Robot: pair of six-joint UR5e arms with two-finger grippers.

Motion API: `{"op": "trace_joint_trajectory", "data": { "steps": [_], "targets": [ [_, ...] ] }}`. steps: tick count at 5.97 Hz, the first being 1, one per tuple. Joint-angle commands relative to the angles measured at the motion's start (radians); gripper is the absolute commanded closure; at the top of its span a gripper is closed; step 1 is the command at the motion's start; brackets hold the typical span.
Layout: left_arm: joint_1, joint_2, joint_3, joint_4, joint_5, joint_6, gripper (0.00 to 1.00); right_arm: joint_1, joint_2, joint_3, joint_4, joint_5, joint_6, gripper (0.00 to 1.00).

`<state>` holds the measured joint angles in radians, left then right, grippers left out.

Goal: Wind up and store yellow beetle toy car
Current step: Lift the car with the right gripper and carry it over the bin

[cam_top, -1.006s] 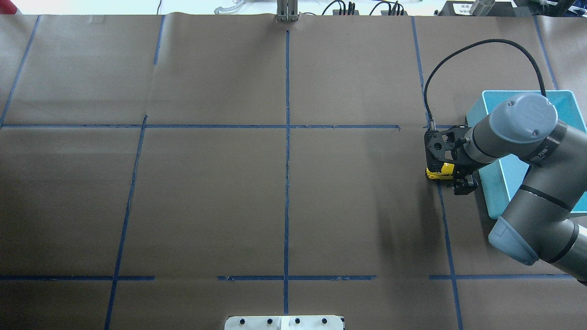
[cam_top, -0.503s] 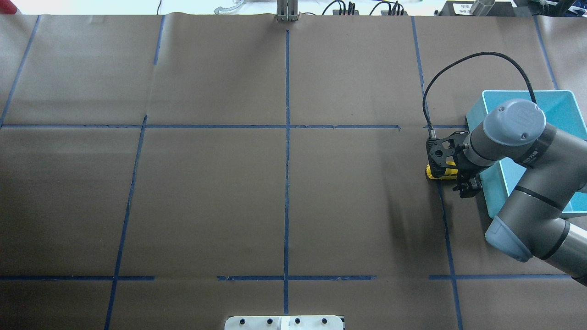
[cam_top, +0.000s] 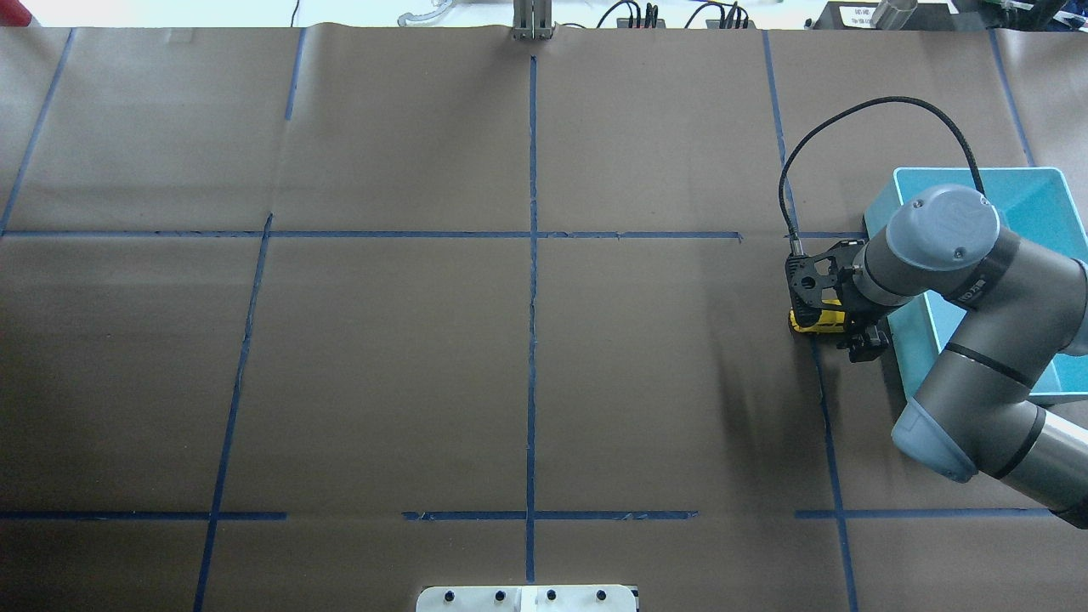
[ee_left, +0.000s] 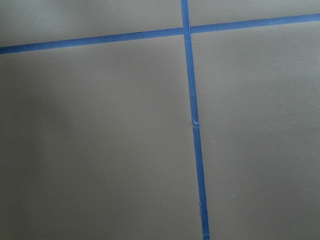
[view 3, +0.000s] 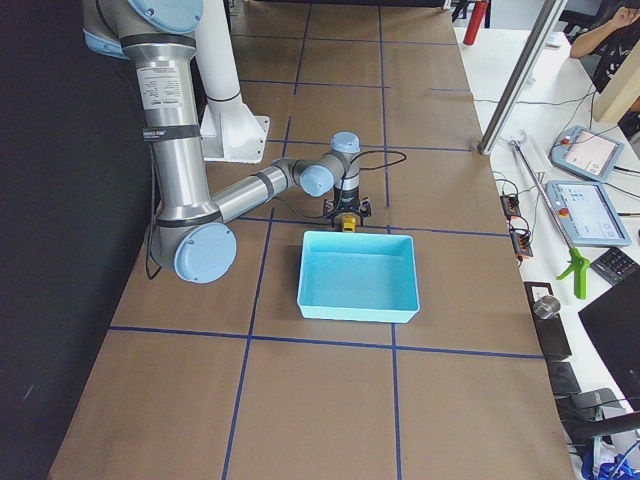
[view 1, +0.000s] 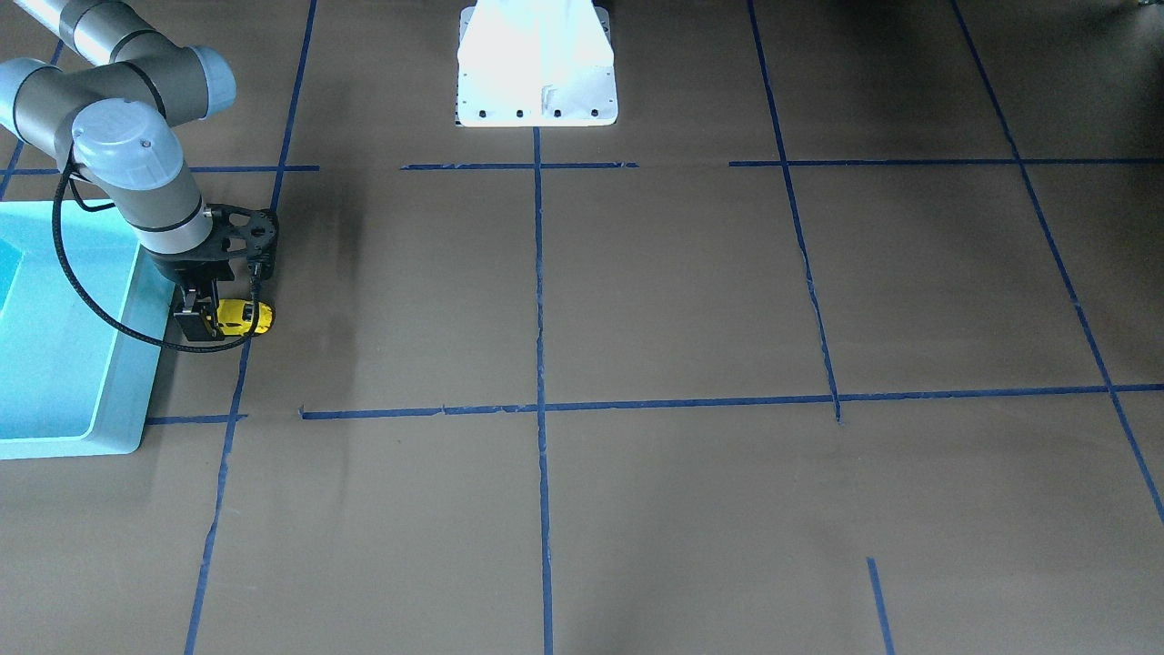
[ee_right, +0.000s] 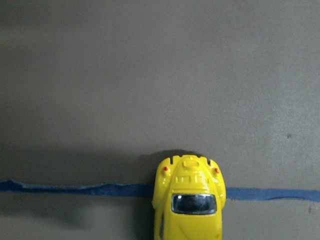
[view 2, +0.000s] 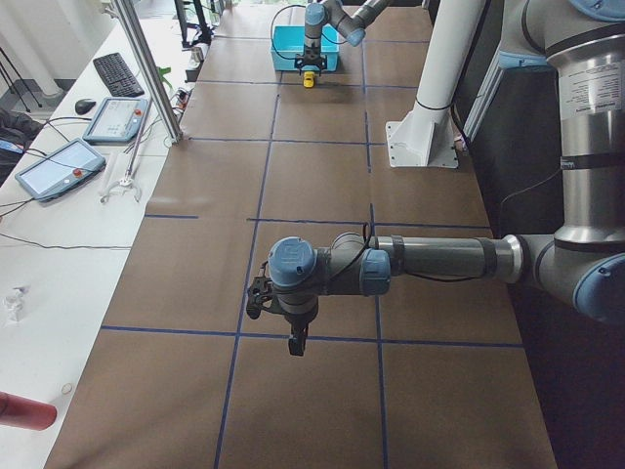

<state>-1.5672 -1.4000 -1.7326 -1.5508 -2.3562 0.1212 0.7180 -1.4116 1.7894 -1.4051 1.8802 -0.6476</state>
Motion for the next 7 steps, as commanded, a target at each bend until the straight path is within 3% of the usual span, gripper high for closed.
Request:
{"op": "trace_joint_trajectory", "data": {
  "steps": [1, 3, 4, 5, 6, 7],
  "targets": [
    [-0.001, 0.004, 0.002, 0.0, 0.0, 0.0, 0.0, -0.002, 0.005, 0.001, 0.002, -0.016, 0.0, 0.52],
    [-0.001, 0.003, 0.002, 0.0, 0.0, 0.002, 0.0, -0.009, 0.005, 0.008, 0.002, -0.042, 0.002, 0.97],
    [0.001, -0.002, 0.005, 0.0, 0.002, 0.002, 0.0, -0.002, -0.003, 0.043, -0.001, -0.076, 0.0, 1.0],
    [0.001, -0.001, 0.005, 0.0, 0.002, 0.003, 0.0, 0.02, -0.057, 0.155, -0.017, -0.081, 0.0, 1.0],
    [-0.001, 0.001, 0.004, 0.0, 0.002, 0.003, 0.0, 0.026, -0.192, 0.335, -0.073, -0.081, 0.0, 1.0],
    [-0.001, 0.001, 0.002, 0.0, 0.002, 0.003, 0.0, 0.058, -0.234, 0.417, -0.098, -0.066, -0.001, 1.0]
  ]
}}
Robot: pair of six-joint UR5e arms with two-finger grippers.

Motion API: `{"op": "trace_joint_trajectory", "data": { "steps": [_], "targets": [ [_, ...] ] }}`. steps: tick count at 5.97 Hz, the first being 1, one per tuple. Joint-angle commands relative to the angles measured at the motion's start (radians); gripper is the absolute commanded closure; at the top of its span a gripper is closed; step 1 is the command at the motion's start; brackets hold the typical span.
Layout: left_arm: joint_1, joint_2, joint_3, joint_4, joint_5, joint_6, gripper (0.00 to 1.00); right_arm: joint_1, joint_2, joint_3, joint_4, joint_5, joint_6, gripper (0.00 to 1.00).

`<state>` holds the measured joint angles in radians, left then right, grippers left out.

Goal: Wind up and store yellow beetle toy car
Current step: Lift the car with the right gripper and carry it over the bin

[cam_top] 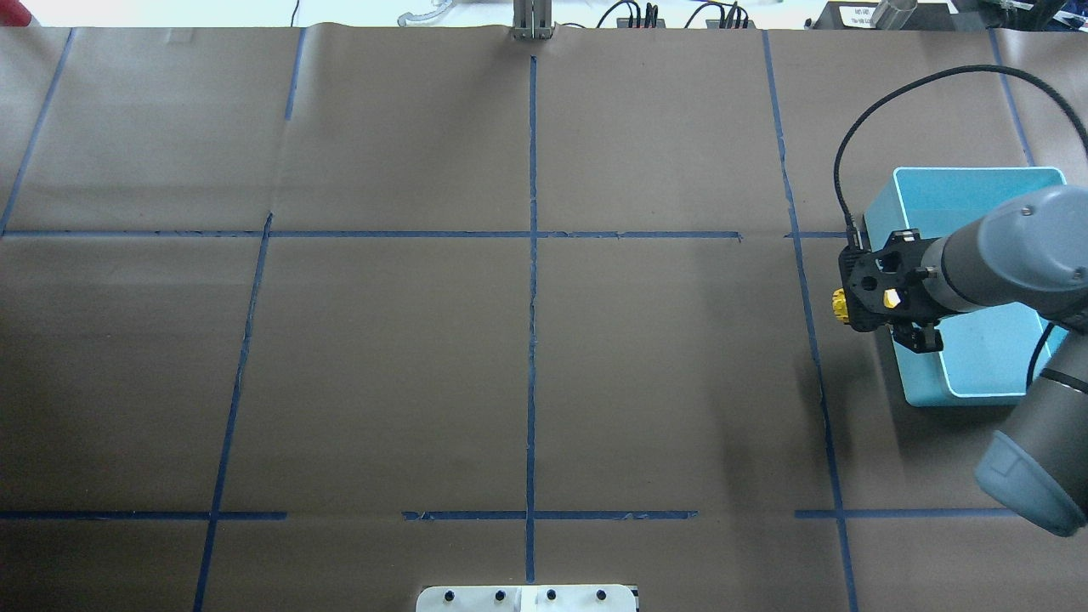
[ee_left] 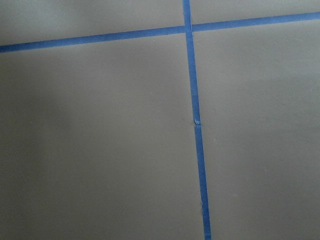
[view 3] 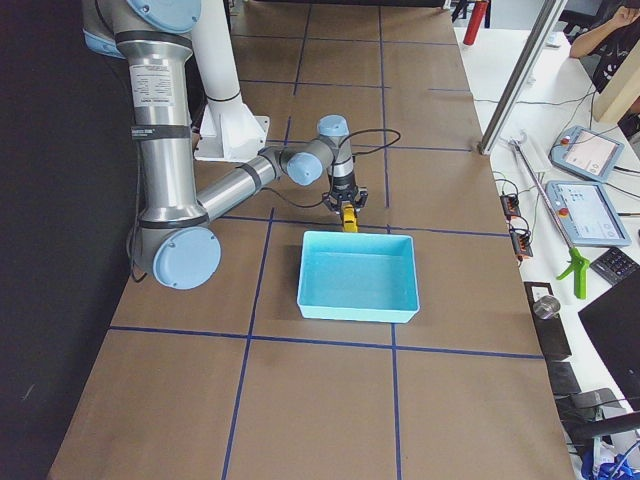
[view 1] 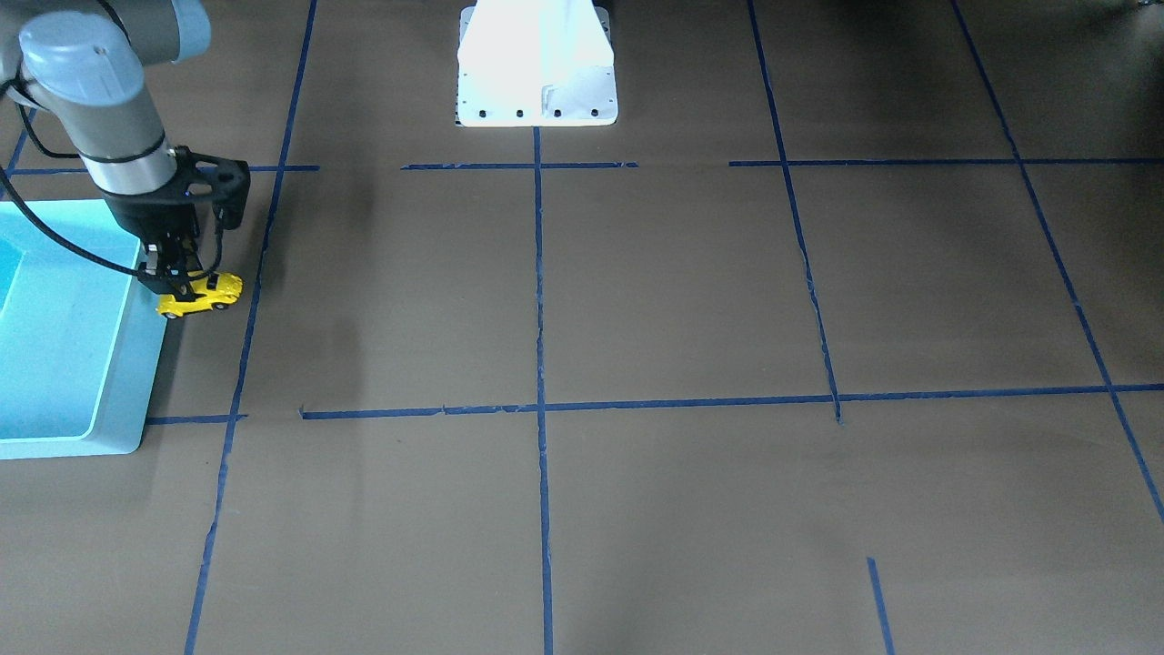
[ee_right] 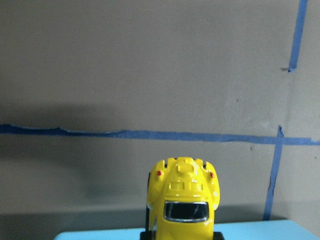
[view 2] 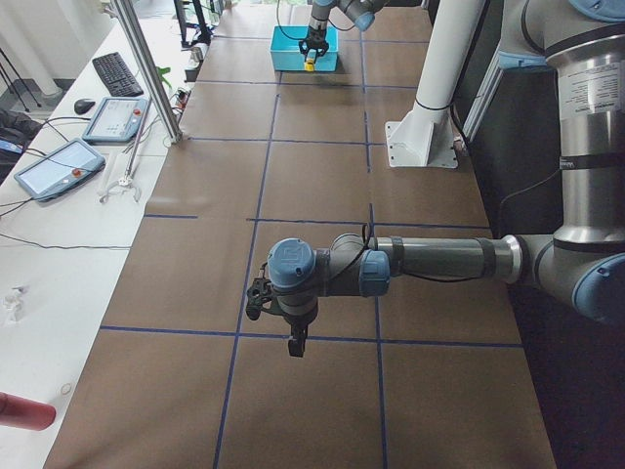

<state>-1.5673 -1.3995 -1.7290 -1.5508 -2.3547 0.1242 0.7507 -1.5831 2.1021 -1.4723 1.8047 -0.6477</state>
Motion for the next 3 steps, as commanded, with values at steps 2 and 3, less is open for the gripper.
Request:
{"op": "trace_joint_trajectory", "data": {
  "steps": [2, 3],
  "targets": [
    [0.001, -0.001, -0.001, 0.0, -0.001, 0.0, 0.0, 0.114, -0.072, 0.113, -0.082, 0.134, -0.016, 1.0],
    [0.001, -0.003, -0.001, 0.0, -0.001, 0.0, 0.0, 0.127, -0.092, 0.087, -0.08, 0.124, -0.147, 1.0]
  ]
}}
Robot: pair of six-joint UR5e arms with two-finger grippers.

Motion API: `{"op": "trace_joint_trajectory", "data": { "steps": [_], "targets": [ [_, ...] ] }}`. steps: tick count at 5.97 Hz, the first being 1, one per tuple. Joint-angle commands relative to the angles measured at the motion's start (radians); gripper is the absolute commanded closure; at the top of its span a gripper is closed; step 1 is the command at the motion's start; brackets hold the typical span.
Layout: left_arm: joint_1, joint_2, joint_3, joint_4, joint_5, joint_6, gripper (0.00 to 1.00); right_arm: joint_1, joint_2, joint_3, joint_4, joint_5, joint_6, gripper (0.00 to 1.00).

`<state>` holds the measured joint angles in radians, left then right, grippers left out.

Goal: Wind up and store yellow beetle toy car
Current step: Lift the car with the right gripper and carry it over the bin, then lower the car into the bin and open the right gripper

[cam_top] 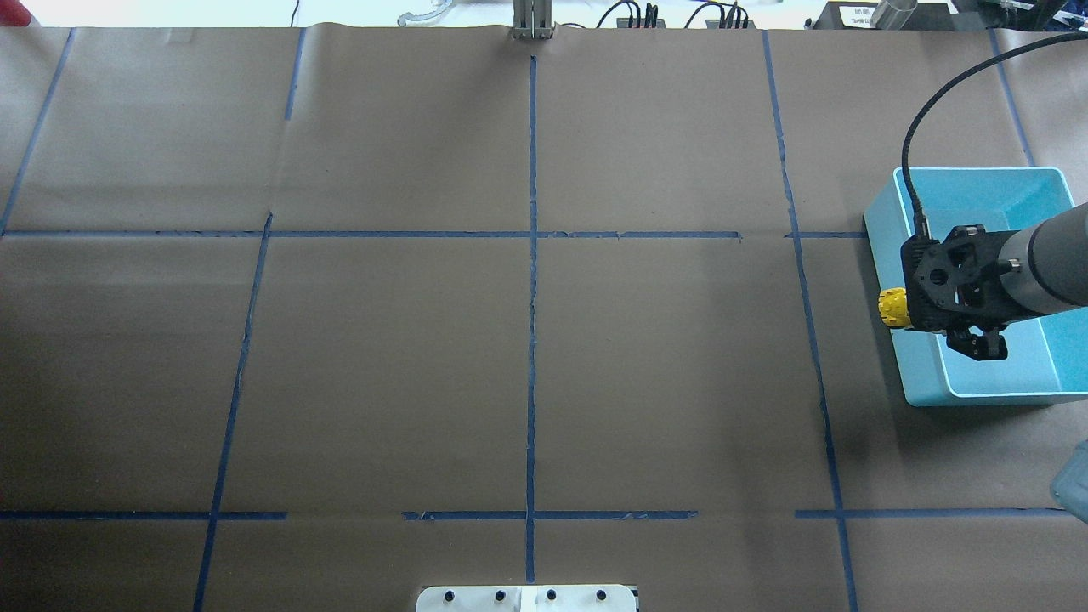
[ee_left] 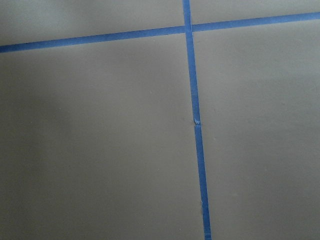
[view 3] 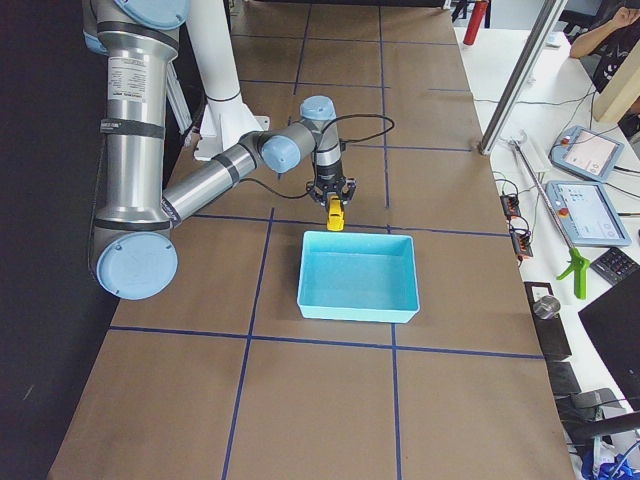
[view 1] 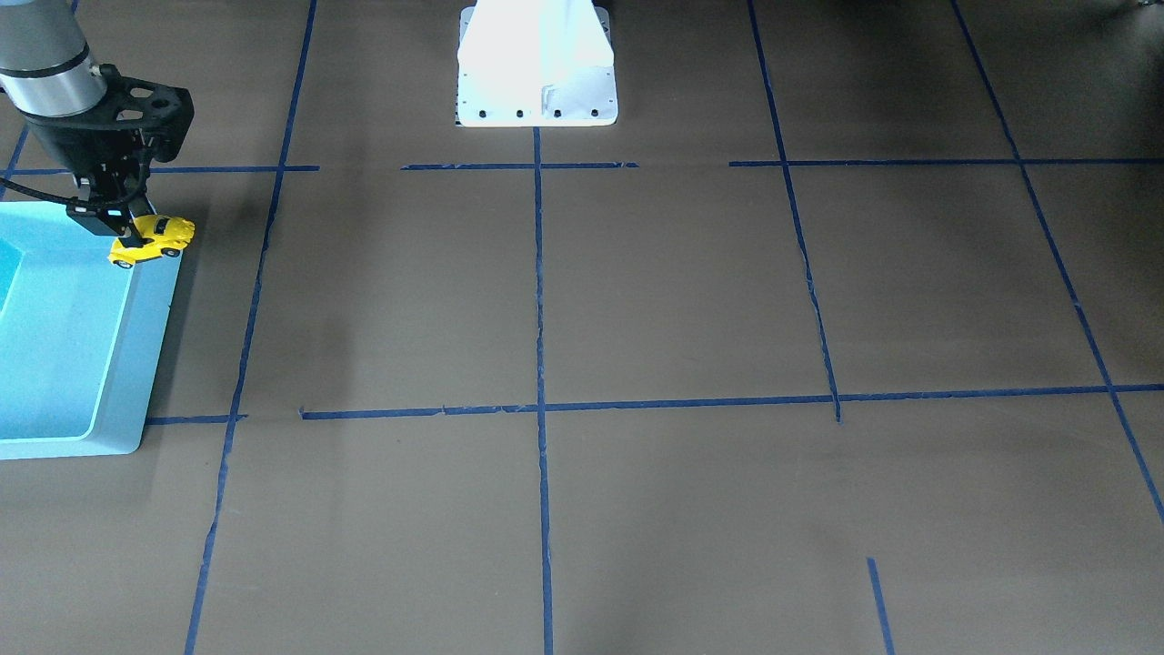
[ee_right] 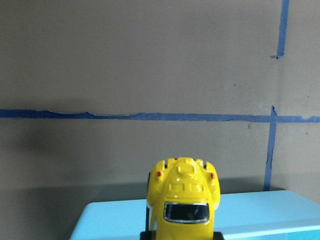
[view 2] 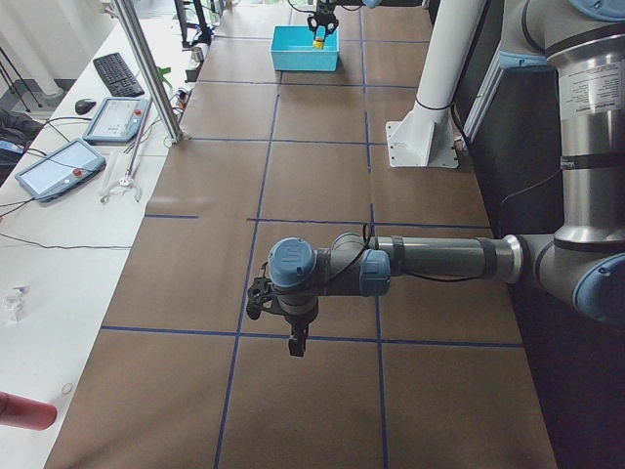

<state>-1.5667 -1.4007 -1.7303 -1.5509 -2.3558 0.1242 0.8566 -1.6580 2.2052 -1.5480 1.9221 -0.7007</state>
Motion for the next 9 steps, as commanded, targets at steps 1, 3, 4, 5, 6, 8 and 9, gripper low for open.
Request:
{"op": "trace_joint_trajectory", "data": {
  "steps": [1, 3, 4, 5, 6, 8, 9],
  "targets": [
    [0.0, -0.001, 0.0, 0.0, 0.0, 0.0, 0.0, 0.054, -0.011, -0.094, 0.008, 0.003, -0.133, 1.0],
    [0.0, -0.001, 0.0, 0.0, 0.0, -0.002, 0.0, 0.064, -0.009, -0.185, 0.037, -0.003, -0.172, 1.0],
    [0.002, -0.003, 0.0, 0.0, 0.0, -0.002, 0.0, 0.064, -0.012, -0.237, 0.081, -0.008, -0.178, 1.0],
    [0.002, -0.004, 0.0, 0.0, 0.0, 0.0, 0.0, 0.068, -0.014, -0.269, 0.106, -0.038, -0.213, 1.0],
    [0.002, -0.006, 0.0, 0.0, 0.0, -0.002, 0.0, 0.07, -0.008, -0.318, 0.108, -0.052, -0.239, 1.0],
    [0.002, -0.006, 0.001, 0.0, 0.0, -0.002, 0.0, 0.07, 0.041, -0.389, 0.108, -0.087, -0.241, 1.0],
    [0.002, -0.008, 0.001, 0.0, 0.0, -0.002, 0.0, 0.068, 0.053, -0.407, 0.108, -0.107, -0.24, 1.0]
  ]
}}
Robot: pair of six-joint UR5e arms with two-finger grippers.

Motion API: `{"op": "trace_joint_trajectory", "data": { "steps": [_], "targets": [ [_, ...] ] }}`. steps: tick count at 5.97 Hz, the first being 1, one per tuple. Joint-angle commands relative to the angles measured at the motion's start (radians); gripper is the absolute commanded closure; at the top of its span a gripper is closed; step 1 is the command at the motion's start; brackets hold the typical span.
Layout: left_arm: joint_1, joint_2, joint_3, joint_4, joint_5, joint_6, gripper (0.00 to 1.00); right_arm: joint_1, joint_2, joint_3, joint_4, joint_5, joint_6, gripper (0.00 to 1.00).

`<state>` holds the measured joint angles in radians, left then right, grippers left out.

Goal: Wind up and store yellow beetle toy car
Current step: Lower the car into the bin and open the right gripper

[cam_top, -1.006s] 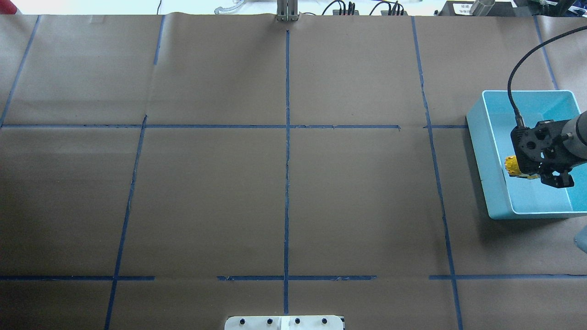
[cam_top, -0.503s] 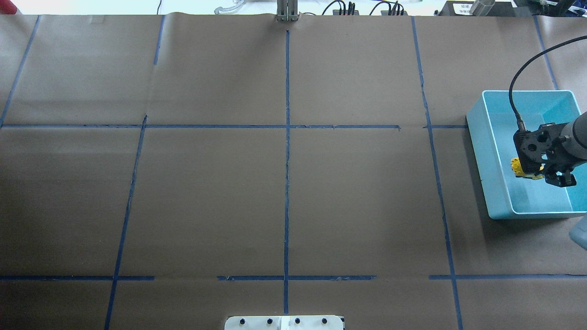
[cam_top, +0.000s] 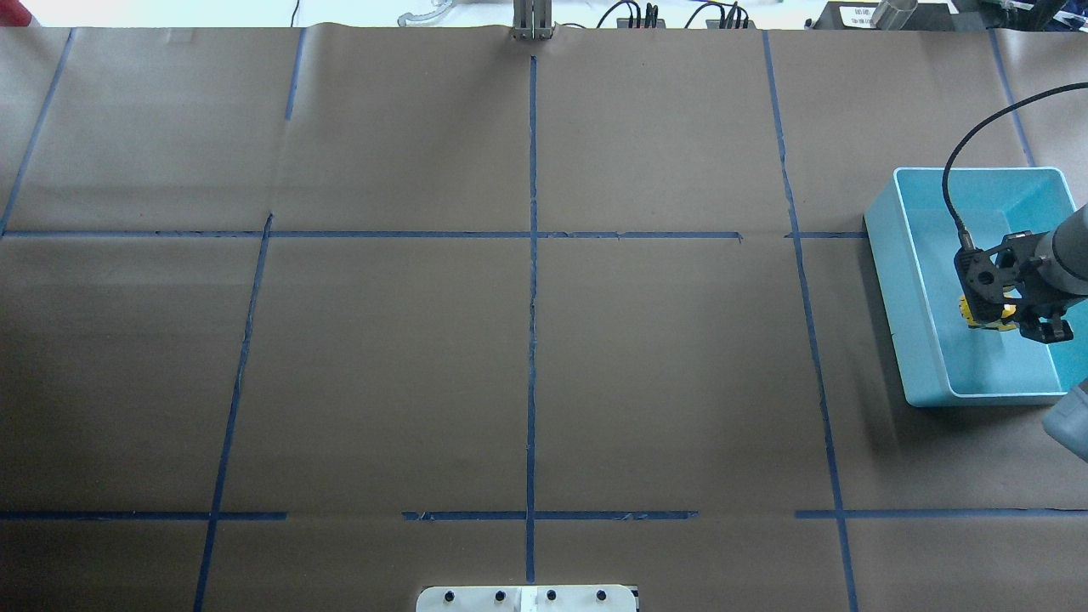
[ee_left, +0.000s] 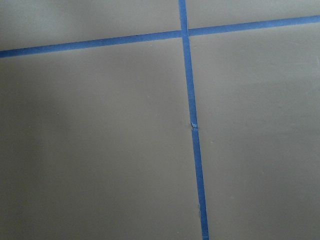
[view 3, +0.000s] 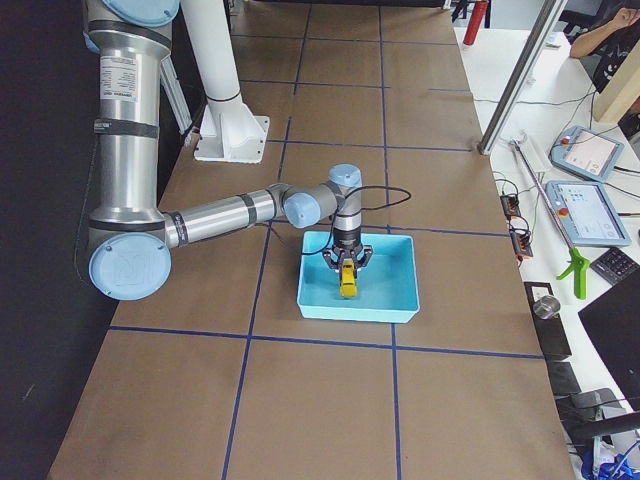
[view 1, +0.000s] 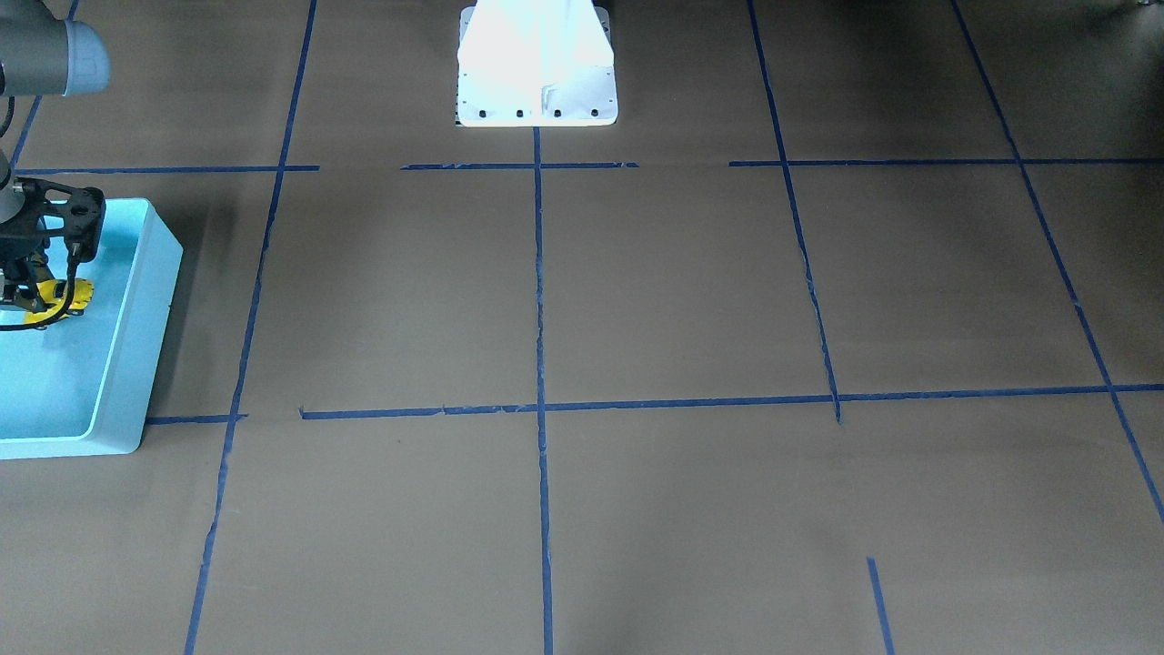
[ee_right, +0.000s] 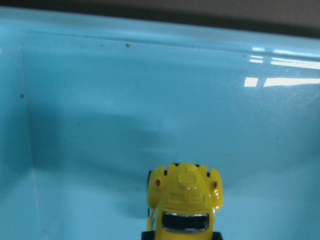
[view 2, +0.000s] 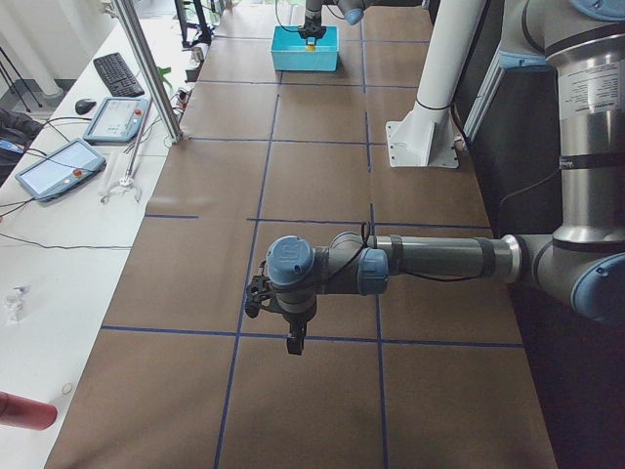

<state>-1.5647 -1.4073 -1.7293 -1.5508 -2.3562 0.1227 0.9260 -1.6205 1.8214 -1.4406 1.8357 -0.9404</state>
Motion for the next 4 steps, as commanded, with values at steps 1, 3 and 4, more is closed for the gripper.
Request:
{"op": "trace_joint_trajectory", "data": {
  "steps": [1, 3, 4],
  "targets": [
    [0.002, -0.001, 0.0, 0.0, 0.0, -0.002, 0.0, -0.001, 0.033, -0.04, 0.0, -0.021, 0.0, 0.92],
    [0.002, -0.001, 0.0, 0.0, 0.0, -0.002, 0.0, 0.002, 0.039, -0.022, -0.001, -0.012, 0.006, 0.0],
    [0.002, -0.001, 0.0, 0.0, 0.0, -0.002, 0.0, 0.022, 0.037, 0.019, -0.003, 0.016, 0.008, 0.0]
  ]
}}
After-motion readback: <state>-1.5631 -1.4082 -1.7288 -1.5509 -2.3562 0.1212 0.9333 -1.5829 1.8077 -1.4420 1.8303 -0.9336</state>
